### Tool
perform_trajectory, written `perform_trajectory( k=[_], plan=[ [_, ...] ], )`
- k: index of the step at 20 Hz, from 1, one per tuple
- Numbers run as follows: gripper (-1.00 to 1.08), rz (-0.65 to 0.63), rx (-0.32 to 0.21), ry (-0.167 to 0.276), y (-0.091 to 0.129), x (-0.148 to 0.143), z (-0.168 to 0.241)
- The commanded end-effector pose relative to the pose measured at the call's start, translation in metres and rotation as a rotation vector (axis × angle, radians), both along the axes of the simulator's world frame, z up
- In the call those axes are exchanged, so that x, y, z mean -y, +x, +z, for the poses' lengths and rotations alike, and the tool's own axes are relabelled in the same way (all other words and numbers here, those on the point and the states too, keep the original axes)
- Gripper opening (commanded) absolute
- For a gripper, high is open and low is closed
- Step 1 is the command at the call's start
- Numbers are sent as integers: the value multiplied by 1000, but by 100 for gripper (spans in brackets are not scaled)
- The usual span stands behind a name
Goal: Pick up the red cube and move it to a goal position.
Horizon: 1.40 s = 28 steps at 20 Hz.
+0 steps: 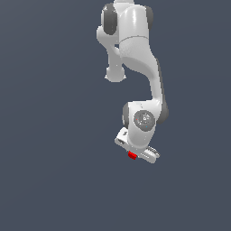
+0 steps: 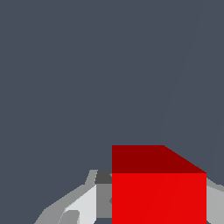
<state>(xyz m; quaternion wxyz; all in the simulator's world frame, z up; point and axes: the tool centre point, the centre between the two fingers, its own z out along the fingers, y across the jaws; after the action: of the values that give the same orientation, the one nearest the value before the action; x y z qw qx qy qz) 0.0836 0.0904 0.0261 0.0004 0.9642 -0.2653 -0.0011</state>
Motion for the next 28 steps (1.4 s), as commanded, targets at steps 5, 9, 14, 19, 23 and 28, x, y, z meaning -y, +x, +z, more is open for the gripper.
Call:
perform_trajectory(
  k=[5, 9, 14, 19, 23, 28],
  plan=[
    [-100, 0, 2, 0, 0, 3, 34],
    [-100, 0, 2, 1, 0, 6, 70],
    [-100, -1, 2, 1, 0, 11, 124],
    [-100, -1, 2, 1, 1, 15, 168],
    [-100, -1, 2, 0, 2, 16, 190],
    [-100, -1, 2, 0, 3, 17, 201]
  ],
)
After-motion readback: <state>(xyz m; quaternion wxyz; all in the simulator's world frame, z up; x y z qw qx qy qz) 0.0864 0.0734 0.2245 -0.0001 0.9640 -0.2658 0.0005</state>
